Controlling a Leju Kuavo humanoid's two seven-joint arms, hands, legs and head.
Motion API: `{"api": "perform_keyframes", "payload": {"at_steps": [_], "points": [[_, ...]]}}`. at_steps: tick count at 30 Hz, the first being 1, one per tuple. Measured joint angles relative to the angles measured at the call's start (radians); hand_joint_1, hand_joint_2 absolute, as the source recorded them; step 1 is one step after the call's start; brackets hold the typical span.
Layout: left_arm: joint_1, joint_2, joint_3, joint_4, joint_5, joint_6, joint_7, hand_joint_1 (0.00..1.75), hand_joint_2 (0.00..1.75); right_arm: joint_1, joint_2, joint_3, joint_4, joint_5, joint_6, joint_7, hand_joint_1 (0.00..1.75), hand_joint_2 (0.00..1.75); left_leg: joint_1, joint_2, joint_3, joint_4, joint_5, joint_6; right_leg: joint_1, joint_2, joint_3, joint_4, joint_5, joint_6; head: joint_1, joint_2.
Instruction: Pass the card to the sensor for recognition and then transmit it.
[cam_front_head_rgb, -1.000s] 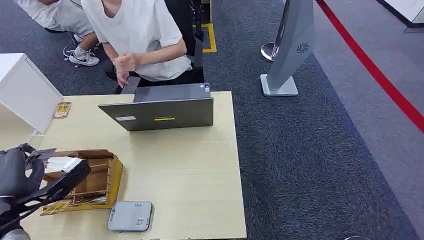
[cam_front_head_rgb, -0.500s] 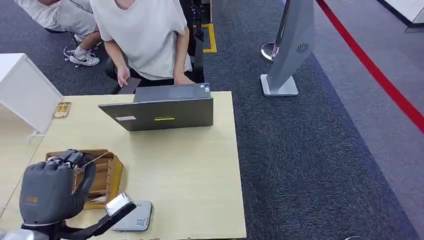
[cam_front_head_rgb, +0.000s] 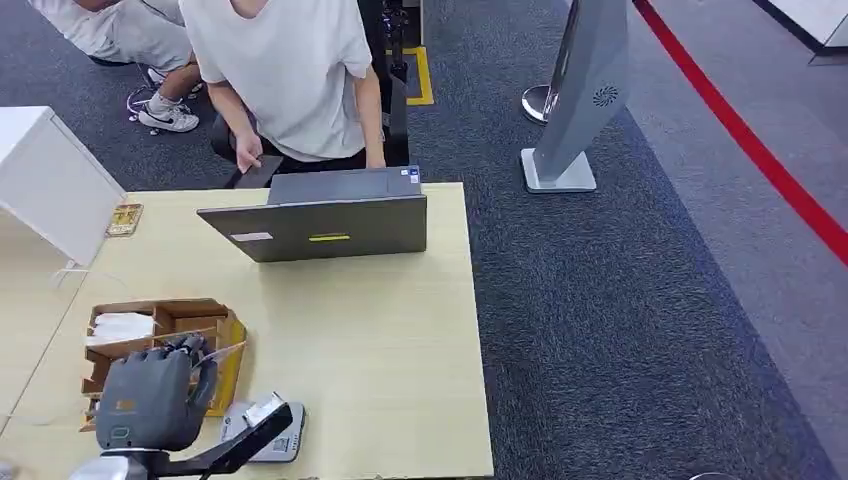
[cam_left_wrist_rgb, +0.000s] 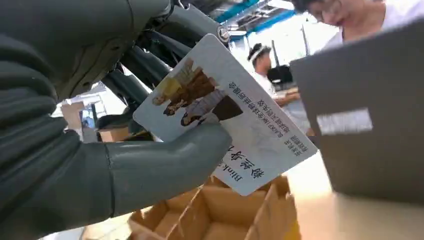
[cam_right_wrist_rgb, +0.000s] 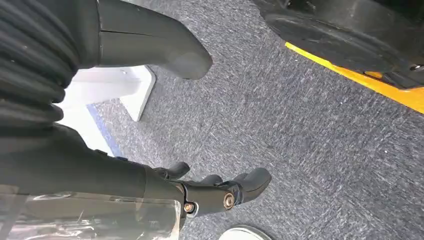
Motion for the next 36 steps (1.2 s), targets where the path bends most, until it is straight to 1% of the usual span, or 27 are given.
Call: {"api": "perform_keyframes", "payload": {"at_steps": [3,6,9,16,24,33,36], "points": [[0.001,-0.006,0.002,0.018,-0.008,-0.018,0.008,1.75,1.75,-0.004,0.0,-0.001,0.0,0.0,0.0,0.0,0.0,1.75,0.0,0.0,0.0,0.0,0.0,0.0,0.0,0.0,0.0,0.0,0.0,0.0,0.0,0.0],[0.004,-0.014,0.008,0.034,-0.021,-0.086,0.023,1.75,1.75,-0.012,0.0,-0.007,0.003,0.006,0.003,0.0,0.0,1.75,0.0,0.0,0.0,0.0,0.0,0.0,0.0,0.0,0.0,0.0,0.0,0.0,0.0,0.0],[0.009,-0.021,0.019,0.054,-0.022,-0.122,0.025,1.75,1.75,-0.022,0.0,-0.018,0.008,0.019,0.013,-0.002,0.0,1.75,0.0,0.0,0.0,0.0,0.0,0.0,0.0,0.0,0.0,0.0,0.0,0.0,0.0,0.0],[0.013,-0.028,0.027,0.086,-0.021,-0.135,0.025,1.75,1.75,-0.032,0.0,-0.032,0.016,0.019,0.017,-0.002,0.0,1.75,0.0,0.0,0.0,0.0,0.0,0.0,0.0,0.0,0.0,0.0,0.0,0.0,0.0,0.0],[0.013,-0.031,0.028,0.094,-0.021,-0.138,0.025,1.75,1.75,-0.034,0.0,-0.033,0.019,0.019,0.017,-0.002,0.0,1.75,0.0,0.0,0.0,0.0,0.0,0.0,0.0,0.0,0.0,0.0,0.0,0.0,0.0,0.0],[0.014,-0.027,0.028,0.124,0.02,-0.242,0.021,1.75,1.75,-0.035,0.0,-0.033,0.019,0.035,0.036,-0.004,0.0,1.75,0.0,0.0,0.0,0.0,0.0,0.0,0.0,0.0,0.0,0.0,0.0,0.0,0.0,0.0],[0.015,-0.032,0.028,0.137,0.017,-0.282,0.043,1.75,1.75,-0.035,0.0,-0.034,0.017,0.039,0.045,-0.007,0.0,1.75,0.0,0.0,0.0,0.0,0.0,0.0,0.0,0.0,0.0,0.0,0.0,0.0,0.0,0.0]]}}
